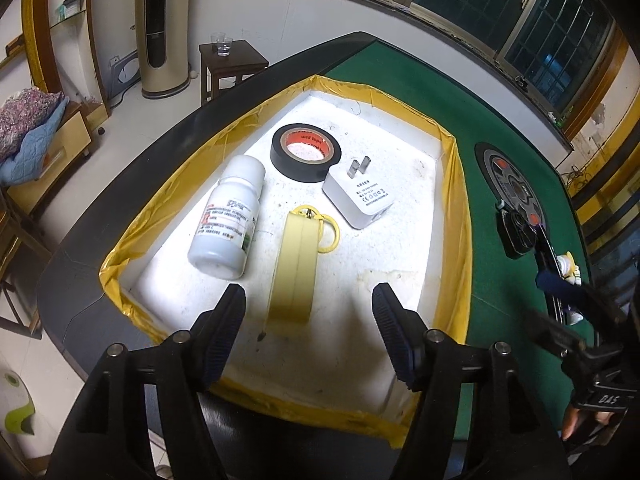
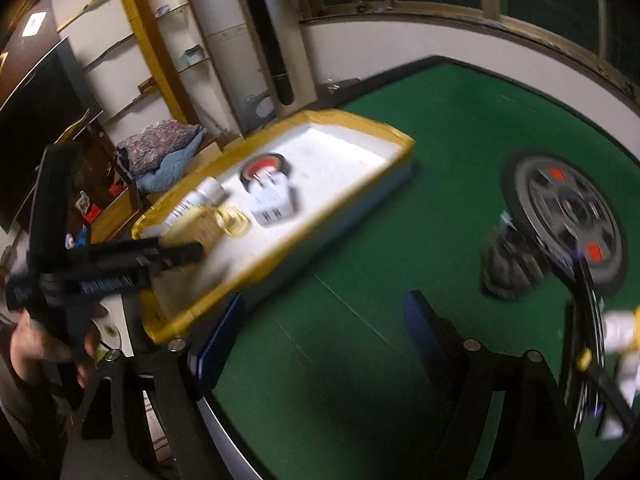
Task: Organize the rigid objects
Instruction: 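Open the left tool to release the beige tape roll in the tray, then grasp the black round plastic part with left tool while right tool grasps a black marker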
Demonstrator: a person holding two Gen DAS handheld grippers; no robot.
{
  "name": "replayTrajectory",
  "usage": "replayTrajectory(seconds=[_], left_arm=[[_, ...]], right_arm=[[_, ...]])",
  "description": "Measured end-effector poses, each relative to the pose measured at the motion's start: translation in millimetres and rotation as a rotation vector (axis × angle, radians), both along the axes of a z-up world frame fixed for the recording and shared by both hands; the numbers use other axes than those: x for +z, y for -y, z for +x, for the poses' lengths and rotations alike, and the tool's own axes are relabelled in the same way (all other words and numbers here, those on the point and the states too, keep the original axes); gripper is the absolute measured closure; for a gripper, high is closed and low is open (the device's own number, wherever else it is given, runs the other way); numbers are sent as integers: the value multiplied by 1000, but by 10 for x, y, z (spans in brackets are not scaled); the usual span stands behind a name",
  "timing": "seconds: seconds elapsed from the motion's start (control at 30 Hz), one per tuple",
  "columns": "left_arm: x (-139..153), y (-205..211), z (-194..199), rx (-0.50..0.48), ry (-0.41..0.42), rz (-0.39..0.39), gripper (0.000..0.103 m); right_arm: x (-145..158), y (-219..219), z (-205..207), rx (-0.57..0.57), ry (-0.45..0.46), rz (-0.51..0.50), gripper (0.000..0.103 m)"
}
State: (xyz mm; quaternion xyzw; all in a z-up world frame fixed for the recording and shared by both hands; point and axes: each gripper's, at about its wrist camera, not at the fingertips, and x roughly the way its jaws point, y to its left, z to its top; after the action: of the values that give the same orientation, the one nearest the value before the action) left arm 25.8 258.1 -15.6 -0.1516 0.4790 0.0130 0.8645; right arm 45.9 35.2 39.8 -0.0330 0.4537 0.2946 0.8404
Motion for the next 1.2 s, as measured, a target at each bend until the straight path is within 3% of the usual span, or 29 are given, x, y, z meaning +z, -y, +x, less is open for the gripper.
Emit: replayTrajectory(seconds=[0.33, 0.57, 0.93, 1.2], left_arm=[[357, 287, -142, -73, 49, -28, 38], [606, 786, -77, -191, 101, -24, 33], [250, 2011, 515, -403, 10, -11, 33], [-101, 2520, 1131, -329, -15, 84, 33]], right_arm=[[-109, 1239, -337, -234, -21, 10, 20], [-130, 1665, -580, -327, 5, 9, 19], [-226, 2082, -754, -405, 11, 15, 19], [-210, 2353, -819, -453, 18, 24, 19]])
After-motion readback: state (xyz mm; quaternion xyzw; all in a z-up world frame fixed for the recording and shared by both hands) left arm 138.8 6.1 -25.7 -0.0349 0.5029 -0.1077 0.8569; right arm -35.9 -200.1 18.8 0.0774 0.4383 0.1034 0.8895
